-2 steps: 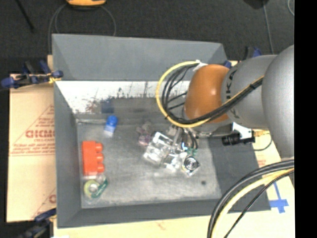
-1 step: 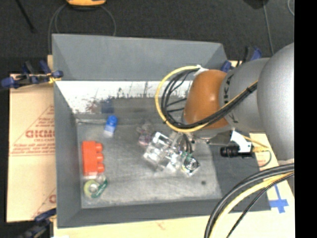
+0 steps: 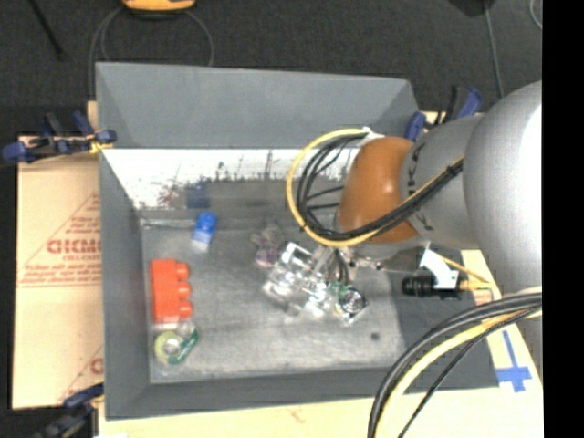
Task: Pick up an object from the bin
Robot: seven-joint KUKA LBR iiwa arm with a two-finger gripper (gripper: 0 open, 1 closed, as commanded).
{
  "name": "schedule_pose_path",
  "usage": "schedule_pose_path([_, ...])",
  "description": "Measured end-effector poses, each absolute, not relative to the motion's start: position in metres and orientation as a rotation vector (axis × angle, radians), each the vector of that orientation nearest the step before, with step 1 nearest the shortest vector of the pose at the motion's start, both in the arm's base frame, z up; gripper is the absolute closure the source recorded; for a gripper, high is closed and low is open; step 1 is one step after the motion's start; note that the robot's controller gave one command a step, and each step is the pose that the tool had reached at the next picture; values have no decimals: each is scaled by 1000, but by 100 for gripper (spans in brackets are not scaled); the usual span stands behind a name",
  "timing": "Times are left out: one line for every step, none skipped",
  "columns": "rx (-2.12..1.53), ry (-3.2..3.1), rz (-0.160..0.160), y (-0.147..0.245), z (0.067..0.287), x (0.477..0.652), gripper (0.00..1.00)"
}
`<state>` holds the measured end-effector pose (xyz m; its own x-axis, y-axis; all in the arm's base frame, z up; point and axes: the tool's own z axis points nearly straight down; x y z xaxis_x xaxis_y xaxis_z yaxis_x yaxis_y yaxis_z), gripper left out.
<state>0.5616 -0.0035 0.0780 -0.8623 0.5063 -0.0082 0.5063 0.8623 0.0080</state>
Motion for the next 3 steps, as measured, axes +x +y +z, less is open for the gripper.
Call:
schedule_pose_path([811, 3029, 3, -4, 80, 563, 0])
schedule_pose_path([809, 3027, 3, -4, 82, 565, 100])
schedule_pose_path([797, 3034, 2, -5, 134, 566, 100])
